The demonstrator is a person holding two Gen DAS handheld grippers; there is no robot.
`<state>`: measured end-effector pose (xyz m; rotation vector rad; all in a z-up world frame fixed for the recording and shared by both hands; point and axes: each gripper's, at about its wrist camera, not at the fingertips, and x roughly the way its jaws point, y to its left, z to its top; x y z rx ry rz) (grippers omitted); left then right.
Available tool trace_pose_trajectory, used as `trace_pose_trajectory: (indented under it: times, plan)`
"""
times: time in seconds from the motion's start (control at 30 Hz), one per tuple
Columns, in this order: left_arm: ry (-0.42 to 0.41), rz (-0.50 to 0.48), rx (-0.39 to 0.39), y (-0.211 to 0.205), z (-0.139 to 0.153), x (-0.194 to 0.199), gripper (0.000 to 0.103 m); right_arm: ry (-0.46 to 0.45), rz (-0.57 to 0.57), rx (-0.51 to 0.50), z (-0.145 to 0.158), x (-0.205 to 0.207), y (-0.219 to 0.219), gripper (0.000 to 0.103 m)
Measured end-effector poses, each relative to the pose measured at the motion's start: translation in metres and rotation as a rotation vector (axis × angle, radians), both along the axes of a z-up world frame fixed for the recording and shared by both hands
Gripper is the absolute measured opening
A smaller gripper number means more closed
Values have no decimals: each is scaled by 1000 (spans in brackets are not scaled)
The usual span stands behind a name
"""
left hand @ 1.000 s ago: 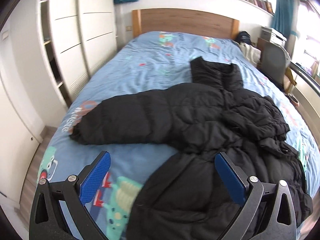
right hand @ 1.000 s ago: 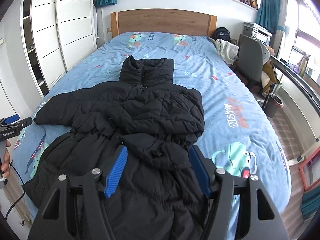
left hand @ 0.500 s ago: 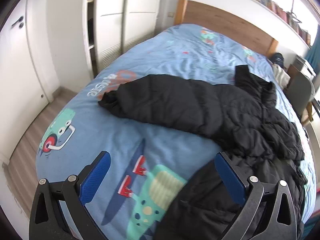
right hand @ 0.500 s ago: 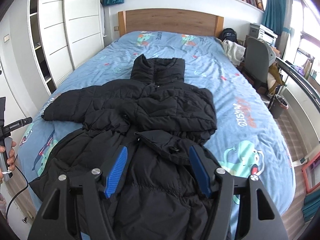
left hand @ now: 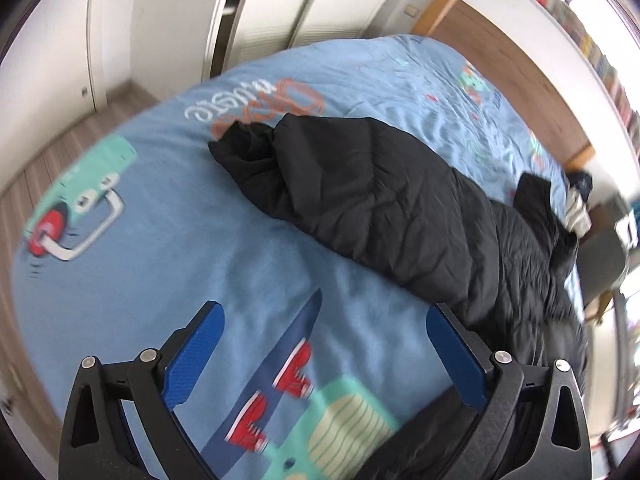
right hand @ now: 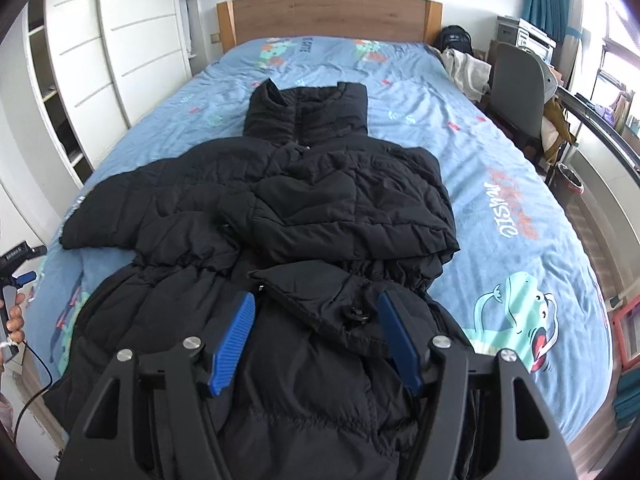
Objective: Fold large clothes
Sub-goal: 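Grasp the other sleeve cuff with the left gripper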
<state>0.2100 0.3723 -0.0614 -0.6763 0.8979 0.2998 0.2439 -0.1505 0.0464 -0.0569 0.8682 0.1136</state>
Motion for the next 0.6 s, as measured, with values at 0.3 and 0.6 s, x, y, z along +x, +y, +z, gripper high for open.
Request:
trace_pose_trajectory:
  times: [0.3,0.6]
  plan:
    - [-41,62,-195,27,-35,53,91,53,-23,-24,-21,29,-2,63]
    - [-82,117,-364,46,-67,87,60,79,-38,-31,-31,43,-5,63]
